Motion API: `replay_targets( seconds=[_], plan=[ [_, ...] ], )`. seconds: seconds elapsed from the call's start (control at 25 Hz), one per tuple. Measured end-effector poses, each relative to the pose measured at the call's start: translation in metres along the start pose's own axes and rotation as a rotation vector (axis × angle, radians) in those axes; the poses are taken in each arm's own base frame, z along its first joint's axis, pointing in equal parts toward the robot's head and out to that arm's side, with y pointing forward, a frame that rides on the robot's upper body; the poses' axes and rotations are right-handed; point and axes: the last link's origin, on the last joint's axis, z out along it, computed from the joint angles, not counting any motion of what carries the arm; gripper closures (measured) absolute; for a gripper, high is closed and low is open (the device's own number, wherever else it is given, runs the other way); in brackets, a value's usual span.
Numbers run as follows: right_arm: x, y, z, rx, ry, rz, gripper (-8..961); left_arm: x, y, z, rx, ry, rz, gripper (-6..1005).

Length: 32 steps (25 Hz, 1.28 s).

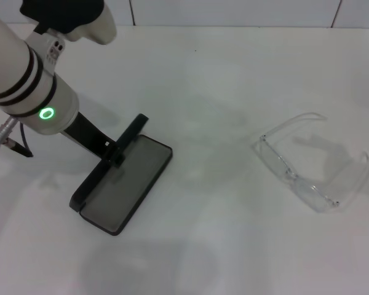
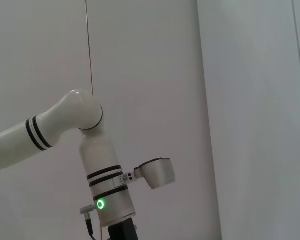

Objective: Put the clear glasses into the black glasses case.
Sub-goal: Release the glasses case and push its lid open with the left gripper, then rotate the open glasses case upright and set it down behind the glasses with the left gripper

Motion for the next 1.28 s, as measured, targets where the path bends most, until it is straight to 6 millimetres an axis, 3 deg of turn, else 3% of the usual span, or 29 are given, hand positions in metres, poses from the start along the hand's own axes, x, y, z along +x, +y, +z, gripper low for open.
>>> replay_targets(
  seconds=[0.24, 0.48, 0.76, 1.28],
  plan=[
    [0.002, 0.002, -0.003, 0.009, -0.005, 0.007, 150, 0.001, 0.004, 0.0, -0.042, 0.009, 0.021, 728],
    [0.003, 0.004, -0.005, 0.018, -0.008, 0.011, 151, 0.004, 0.01, -0.005, -0.046, 0.014, 0.072, 746],
    [0.002, 0.005, -0.011, 0.048, -0.04, 0.011, 152, 0.016, 0.037, -0.019, -0.025, 0.056, 0.243, 767],
    [-0.004, 0.018, -0.06, 0.252, -0.249, -0.052, 153, 0.036, 0.09, -0.026, 0.014, 0.1, 0.577, 785]
  ],
)
